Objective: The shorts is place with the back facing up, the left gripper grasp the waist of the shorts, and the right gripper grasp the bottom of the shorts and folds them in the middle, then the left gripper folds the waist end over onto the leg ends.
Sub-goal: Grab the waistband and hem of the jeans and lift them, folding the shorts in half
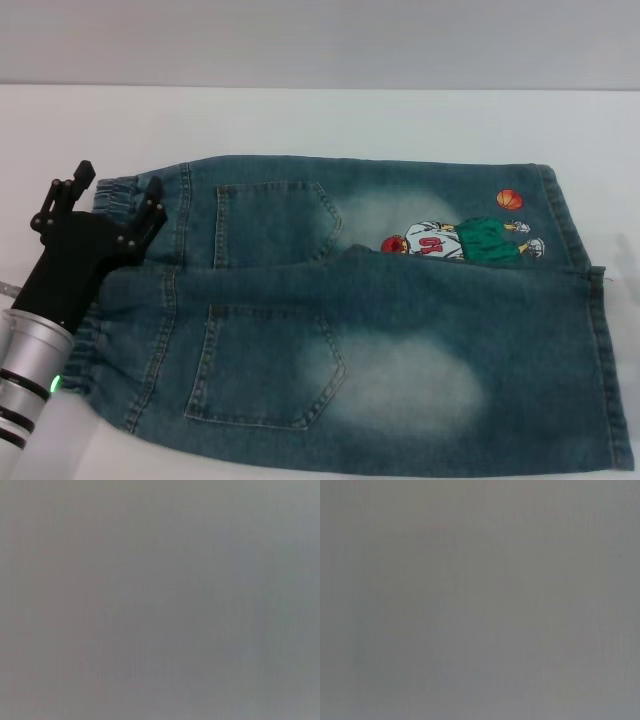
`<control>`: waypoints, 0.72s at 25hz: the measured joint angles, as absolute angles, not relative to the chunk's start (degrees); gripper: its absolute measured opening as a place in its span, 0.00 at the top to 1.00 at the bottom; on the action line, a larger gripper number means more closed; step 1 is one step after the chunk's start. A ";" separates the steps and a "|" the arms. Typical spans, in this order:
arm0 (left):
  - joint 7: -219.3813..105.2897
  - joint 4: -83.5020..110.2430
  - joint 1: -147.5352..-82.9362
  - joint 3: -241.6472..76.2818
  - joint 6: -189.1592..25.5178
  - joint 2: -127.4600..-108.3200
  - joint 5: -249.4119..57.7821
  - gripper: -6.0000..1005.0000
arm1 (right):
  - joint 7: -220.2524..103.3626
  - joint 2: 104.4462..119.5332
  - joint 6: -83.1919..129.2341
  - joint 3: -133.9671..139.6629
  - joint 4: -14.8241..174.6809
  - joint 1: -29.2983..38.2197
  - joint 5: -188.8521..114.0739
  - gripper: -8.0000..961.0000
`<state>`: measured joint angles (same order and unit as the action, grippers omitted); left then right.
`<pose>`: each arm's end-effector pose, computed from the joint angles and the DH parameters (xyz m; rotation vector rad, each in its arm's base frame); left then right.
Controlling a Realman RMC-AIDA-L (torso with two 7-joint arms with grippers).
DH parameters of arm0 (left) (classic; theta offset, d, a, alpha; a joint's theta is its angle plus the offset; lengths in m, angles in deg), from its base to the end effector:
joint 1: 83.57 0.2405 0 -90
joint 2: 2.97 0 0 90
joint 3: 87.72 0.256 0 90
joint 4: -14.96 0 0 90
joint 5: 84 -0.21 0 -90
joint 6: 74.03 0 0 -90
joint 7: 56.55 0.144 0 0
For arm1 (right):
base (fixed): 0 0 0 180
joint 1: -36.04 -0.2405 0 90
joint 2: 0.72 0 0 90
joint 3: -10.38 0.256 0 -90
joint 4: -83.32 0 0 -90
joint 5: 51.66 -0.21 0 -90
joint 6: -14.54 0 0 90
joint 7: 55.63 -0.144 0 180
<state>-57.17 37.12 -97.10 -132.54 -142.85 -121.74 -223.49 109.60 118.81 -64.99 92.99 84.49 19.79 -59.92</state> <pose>-0.3104 0.2785 -0.0473 -1.7208 -0.4527 -0.7322 0.3685 0.2598 0.0007 -1.5990 0.5277 0.6898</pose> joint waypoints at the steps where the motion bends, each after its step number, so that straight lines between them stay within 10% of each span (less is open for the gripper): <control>1: -57.17 37.10 -97.14 -132.54 -142.85 -121.73 -223.49 0.20 | 109.61 118.81 -64.99 92.99 84.51 19.79 -59.92 0.31; 18: -60.23 39.57 -97.51 -131.57 -140.44 -121.09 -223.91 0.20 | 106.06 118.10 -64.48 89.35 85.17 18.44 -56.90 0.31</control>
